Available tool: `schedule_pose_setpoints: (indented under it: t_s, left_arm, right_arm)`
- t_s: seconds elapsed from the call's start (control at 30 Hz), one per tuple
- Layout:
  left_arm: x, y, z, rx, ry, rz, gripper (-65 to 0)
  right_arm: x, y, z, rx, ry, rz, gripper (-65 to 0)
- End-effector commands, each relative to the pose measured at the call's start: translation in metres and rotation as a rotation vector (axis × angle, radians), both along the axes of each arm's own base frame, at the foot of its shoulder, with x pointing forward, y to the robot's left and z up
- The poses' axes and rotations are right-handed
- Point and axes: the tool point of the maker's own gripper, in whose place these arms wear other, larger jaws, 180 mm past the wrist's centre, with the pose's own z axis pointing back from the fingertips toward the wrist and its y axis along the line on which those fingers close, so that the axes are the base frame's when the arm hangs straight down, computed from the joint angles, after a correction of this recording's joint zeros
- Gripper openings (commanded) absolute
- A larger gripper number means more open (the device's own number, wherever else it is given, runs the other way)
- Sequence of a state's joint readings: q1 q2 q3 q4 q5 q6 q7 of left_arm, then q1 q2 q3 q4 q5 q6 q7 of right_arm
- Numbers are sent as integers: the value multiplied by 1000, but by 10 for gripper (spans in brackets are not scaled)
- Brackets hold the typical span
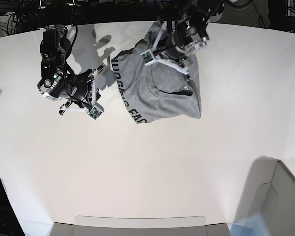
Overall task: Fold the T-shirt properly
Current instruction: 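Grasp the shirt bundle with both grippers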
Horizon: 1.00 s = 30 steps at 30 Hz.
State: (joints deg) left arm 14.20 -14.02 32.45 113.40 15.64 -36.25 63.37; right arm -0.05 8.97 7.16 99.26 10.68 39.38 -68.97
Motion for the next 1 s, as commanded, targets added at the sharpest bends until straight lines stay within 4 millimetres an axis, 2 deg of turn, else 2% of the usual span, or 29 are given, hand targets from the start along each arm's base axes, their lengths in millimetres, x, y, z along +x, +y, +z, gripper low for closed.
schedule_pose_setpoints:
  t_s: [0.0,0.1,0.23,0.37,0.43,0.5,0.57,0.73,0.87,0.97]
  left_arm:
    - [6,10,6,23,-36,28,-650]
    - [5,33,0,98,-37,70,-650]
    - [0,51,-4,136,-25,114,-650]
    - [7,66,0,147,-42,164,-650]
    - [11,67,6,132,-61,179,-650]
    - [15,56,12,89,-89,158,-650]
    - [16,33,15,27,-96,135,-650]
    - [1,-14,16,-41,-75,26,-650]
    - [-9,-26,13,-52,-56,-19,-650]
    - [-16,-21,5,-24,-38,-48,-650]
  right_arm:
    - [10,2,13,15,-50,14,-650]
    - [11,2,14,15,-52,14,-650]
    - [12,3,14,19,-54,14,-650]
    - [11,5,14,25,-54,17,-650]
    - [11,5,14,25,-54,17,-650]
    - [12,6,15,23,-56,23,-650]
    - [18,7,19,26,-69,25,-650]
    - [32,6,20,30,-67,16,-650]
    - [38,23,19,17,-60,85,-650]
    - [42,43,16,5,-47,156,-650]
